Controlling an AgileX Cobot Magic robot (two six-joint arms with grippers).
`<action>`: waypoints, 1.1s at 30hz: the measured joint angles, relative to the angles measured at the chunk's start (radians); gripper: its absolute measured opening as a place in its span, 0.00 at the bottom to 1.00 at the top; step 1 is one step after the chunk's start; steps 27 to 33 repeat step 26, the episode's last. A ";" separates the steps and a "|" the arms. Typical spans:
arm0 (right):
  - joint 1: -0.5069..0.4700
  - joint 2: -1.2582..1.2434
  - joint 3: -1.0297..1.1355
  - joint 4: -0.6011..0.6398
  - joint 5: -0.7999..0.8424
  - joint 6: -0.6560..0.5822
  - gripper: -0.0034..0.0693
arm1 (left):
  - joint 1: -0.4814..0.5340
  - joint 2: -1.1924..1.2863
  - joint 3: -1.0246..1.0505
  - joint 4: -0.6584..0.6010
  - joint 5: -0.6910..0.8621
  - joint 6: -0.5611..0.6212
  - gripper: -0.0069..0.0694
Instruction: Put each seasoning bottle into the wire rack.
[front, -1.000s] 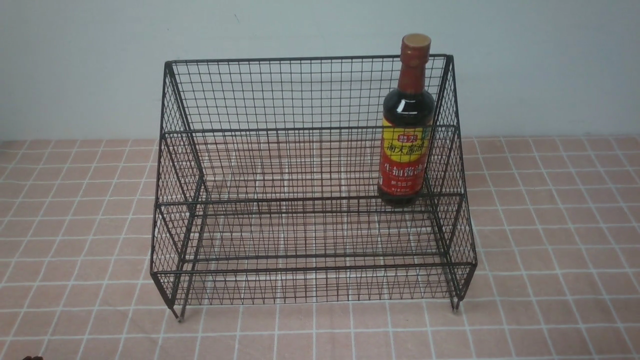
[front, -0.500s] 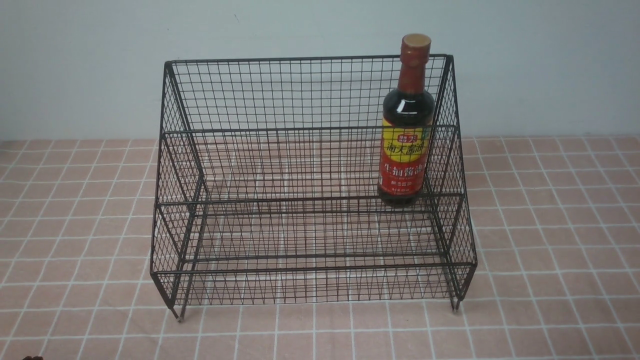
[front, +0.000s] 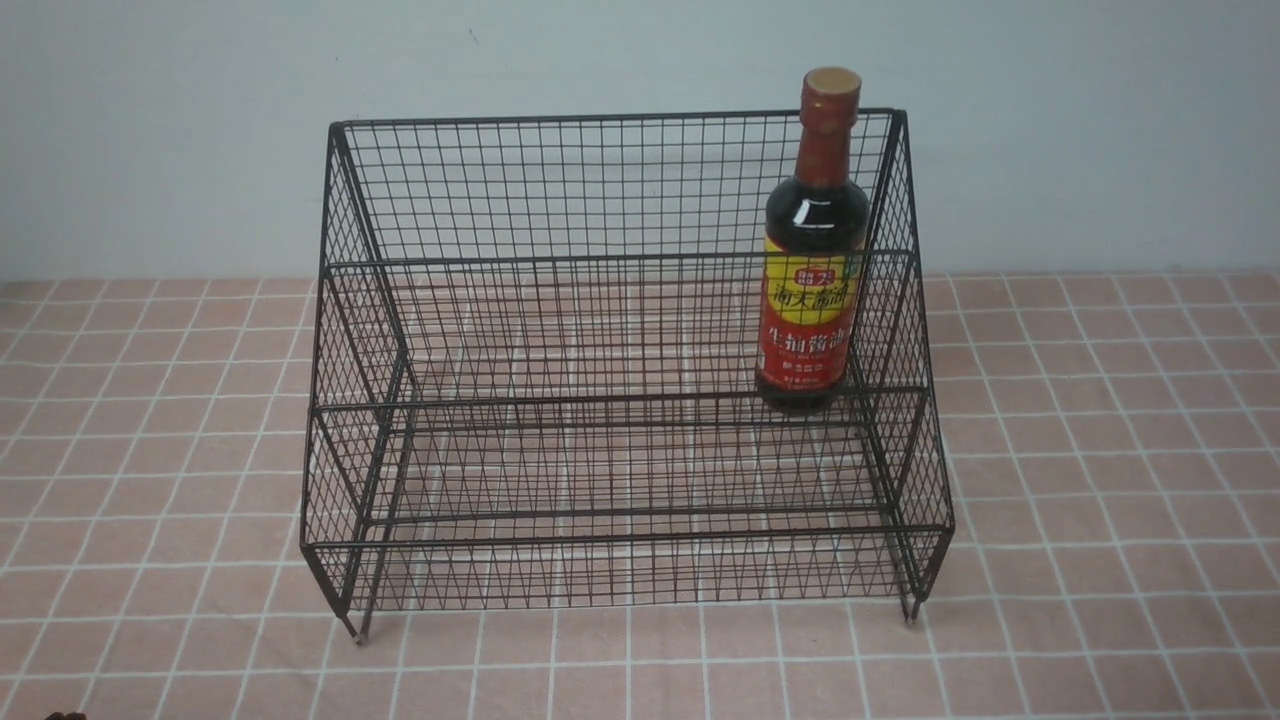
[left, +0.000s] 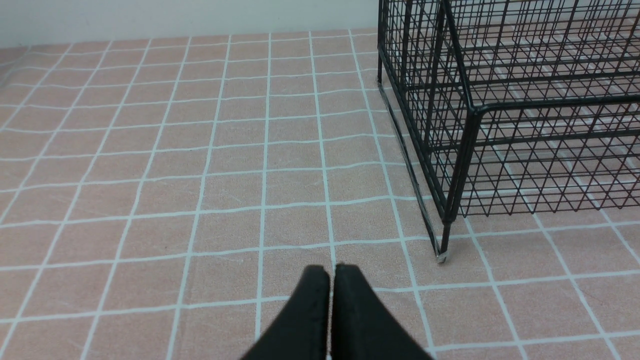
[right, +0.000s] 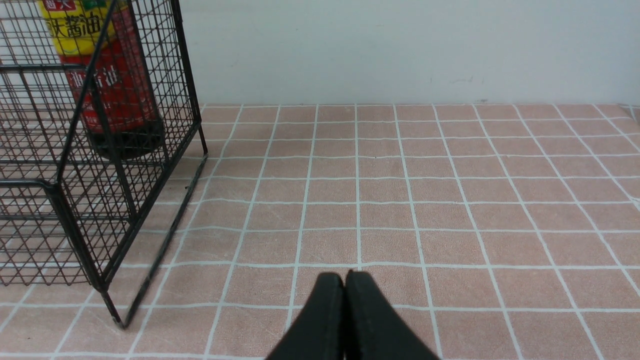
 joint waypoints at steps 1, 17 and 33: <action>0.000 0.000 0.000 0.000 0.000 0.000 0.03 | 0.000 0.000 0.000 0.000 0.000 0.000 0.08; 0.000 0.000 0.000 0.000 0.000 0.007 0.03 | 0.000 0.000 0.000 0.000 0.000 0.000 0.08; 0.000 0.000 0.000 0.000 0.000 0.022 0.03 | 0.000 0.000 -0.001 0.000 0.000 0.000 0.08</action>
